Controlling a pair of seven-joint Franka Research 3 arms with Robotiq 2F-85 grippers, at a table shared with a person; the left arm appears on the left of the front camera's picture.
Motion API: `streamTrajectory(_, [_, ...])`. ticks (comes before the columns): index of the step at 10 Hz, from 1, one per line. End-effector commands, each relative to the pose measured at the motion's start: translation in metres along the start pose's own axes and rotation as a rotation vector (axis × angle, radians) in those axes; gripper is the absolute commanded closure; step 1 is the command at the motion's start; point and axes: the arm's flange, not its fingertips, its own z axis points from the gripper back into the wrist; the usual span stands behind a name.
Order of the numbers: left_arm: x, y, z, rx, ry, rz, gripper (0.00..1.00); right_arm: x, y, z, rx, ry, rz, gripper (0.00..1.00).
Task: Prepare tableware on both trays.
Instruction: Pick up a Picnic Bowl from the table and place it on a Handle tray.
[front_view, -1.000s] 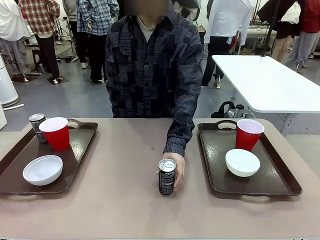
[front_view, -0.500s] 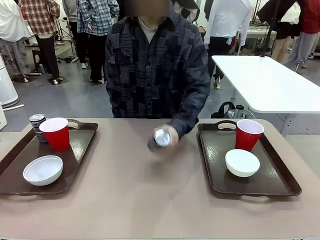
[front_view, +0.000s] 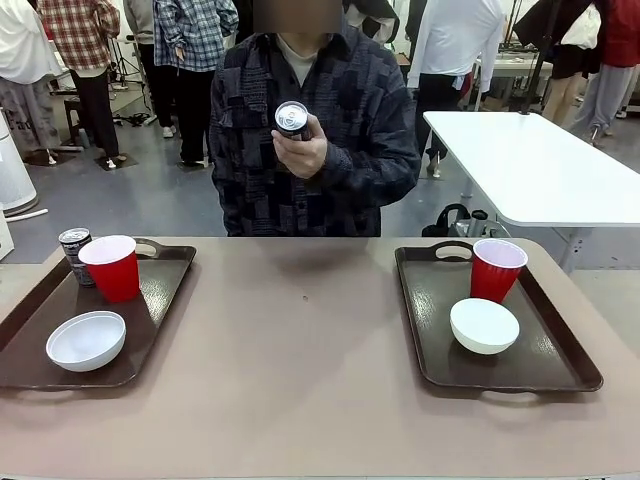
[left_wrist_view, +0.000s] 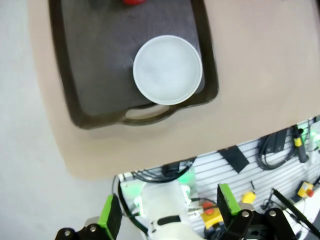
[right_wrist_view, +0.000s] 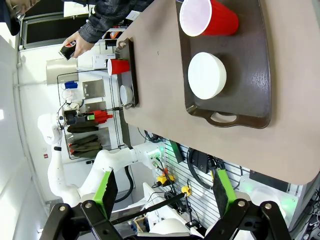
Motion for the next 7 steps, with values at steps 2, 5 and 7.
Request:
streamTrajectory(2, [0.000,0.000,0.000,0.000,0.000,0.000,0.00,-0.003,0.001,0.001,-0.007,0.007,-0.011,0.00])
streamTrajectory(5, [-0.006,0.091,0.029,-0.612,-0.078,0.187,0.00,-0.003,0.001,0.001,-0.007,0.007,-0.011,0.00])
streamTrajectory(7, [-0.016,0.153,0.019,-0.772,-0.084,0.296,0.00,-0.003,0.001,0.001,-0.007,0.007,-0.011,0.00])
